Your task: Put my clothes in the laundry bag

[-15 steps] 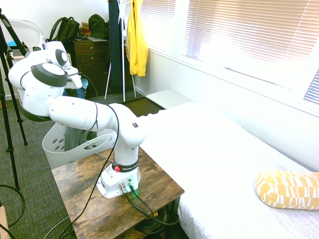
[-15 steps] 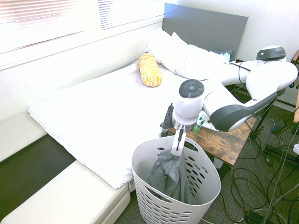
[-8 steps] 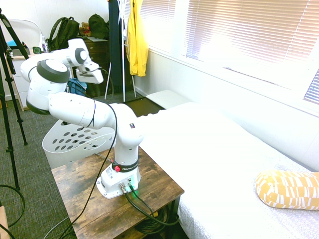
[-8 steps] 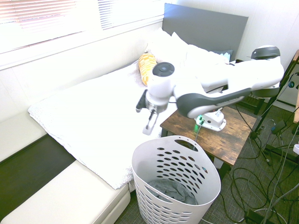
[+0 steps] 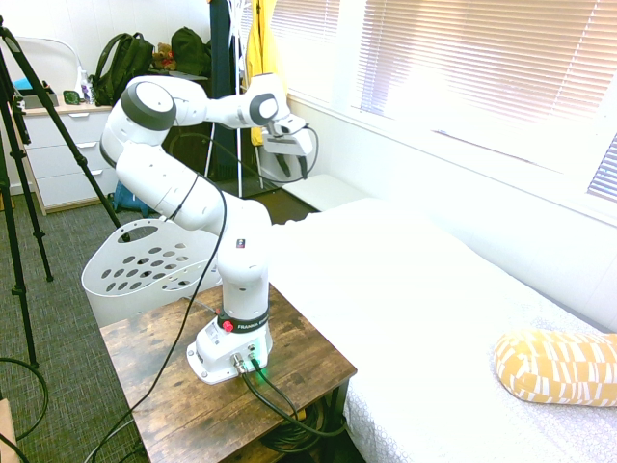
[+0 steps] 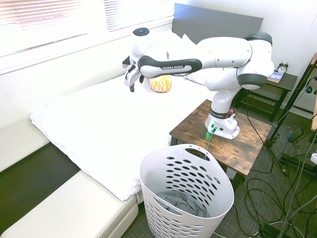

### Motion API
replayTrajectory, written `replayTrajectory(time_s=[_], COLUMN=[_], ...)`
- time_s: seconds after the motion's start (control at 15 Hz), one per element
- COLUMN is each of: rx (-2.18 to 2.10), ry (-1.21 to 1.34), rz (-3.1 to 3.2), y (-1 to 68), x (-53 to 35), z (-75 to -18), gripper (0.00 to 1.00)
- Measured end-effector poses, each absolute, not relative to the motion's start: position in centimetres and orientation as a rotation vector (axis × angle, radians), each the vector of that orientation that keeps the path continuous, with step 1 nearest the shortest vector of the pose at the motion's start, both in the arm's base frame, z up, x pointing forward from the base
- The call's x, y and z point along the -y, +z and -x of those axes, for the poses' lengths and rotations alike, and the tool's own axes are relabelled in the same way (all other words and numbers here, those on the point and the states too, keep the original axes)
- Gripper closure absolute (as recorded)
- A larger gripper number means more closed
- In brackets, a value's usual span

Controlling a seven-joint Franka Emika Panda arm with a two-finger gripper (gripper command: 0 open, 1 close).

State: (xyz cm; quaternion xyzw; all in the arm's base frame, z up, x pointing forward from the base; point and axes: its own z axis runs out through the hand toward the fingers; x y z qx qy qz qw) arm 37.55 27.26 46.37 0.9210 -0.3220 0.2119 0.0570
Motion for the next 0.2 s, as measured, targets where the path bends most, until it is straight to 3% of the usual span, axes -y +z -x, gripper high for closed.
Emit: replayTrajectory(time_s=[0.2], rx=[1.031], ry=[0.664], rz=[-2.708], y=[47.2], x=[-16.3], z=[-41.2], gripper=[0.00])
